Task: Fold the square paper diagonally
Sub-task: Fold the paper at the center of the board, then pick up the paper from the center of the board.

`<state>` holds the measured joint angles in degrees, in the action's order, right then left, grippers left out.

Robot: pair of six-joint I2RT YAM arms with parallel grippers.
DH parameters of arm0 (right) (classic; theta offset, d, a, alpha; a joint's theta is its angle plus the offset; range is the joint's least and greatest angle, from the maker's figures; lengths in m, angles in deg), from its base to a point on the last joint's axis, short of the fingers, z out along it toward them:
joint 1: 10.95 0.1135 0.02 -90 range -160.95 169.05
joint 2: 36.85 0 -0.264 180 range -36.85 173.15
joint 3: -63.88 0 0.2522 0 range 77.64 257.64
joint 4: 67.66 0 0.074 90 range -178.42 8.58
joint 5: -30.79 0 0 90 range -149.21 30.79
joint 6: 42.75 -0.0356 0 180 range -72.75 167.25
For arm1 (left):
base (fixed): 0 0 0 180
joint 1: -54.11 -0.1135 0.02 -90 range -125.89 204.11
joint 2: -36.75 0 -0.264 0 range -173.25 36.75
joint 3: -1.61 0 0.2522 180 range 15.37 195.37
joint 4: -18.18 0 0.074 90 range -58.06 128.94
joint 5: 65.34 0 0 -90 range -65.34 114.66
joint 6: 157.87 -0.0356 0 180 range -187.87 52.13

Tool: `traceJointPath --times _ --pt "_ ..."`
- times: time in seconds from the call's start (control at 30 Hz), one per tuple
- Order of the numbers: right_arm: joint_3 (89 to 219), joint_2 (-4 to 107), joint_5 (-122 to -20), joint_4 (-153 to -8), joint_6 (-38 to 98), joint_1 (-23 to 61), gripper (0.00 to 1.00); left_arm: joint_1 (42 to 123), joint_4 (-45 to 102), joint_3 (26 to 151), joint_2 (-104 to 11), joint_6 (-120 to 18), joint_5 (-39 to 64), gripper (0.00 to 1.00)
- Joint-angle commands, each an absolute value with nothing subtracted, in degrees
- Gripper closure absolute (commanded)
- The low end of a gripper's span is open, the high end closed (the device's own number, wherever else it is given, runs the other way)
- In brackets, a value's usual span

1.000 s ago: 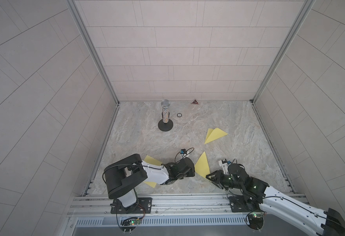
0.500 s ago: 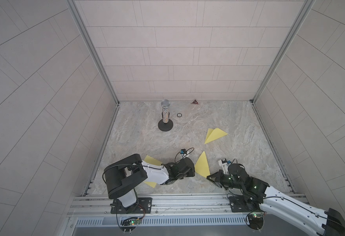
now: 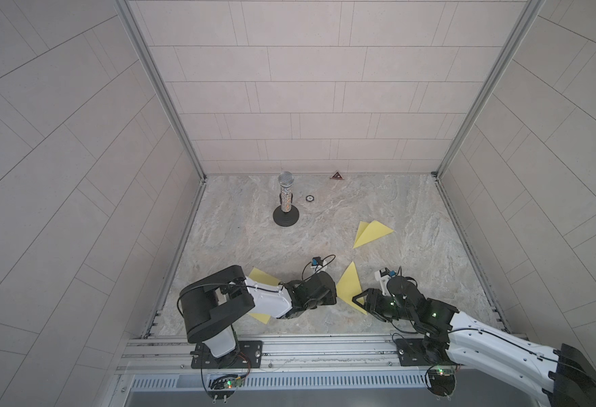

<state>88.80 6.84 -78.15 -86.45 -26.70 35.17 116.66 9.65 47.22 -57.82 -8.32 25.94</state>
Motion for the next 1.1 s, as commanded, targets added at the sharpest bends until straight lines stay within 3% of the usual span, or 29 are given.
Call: traceJointPath --times 0.0,0.4,0.6,0.73,0.87,0.97,1.07 --pt "90.91 13.0 -78.3 -81.46 -21.78 35.3 0.45 116.84 21.57 44.11 -61.77 -9.07 26.11 1.0" --pt "95.18 28.0 -83.08 -76.37 -8.94 28.05 0.49 116.82 20.97 43.82 -61.67 -9.21 25.89 1.0" --pt "96.32 32.17 -86.0 -73.86 -4.87 24.57 0.66 116.86 21.06 43.85 -61.54 -9.25 25.81 1.0" --pt "96.18 34.07 -87.78 -72.72 -3.58 23.07 0.86 116.86 20.57 43.63 -60.77 -9.72 25.58 1.0" --pt "95.74 33.38 -87.81 -72.61 -3.36 23.07 0.9 116.82 21.29 43.88 -57.41 -10.78 25.12 0.99" --pt "95.18 30.37 -85.27 -74.45 -3.58 23.06 0.9 116.87 24.93 45.81 -52.97 -12.46 25.23 0.88" --pt "95.02 25.92 -82.6 -77.34 -3.83 23.11 0.9 116.8 30.54 49.02 -48.4 -14.61 25.6 0.66"
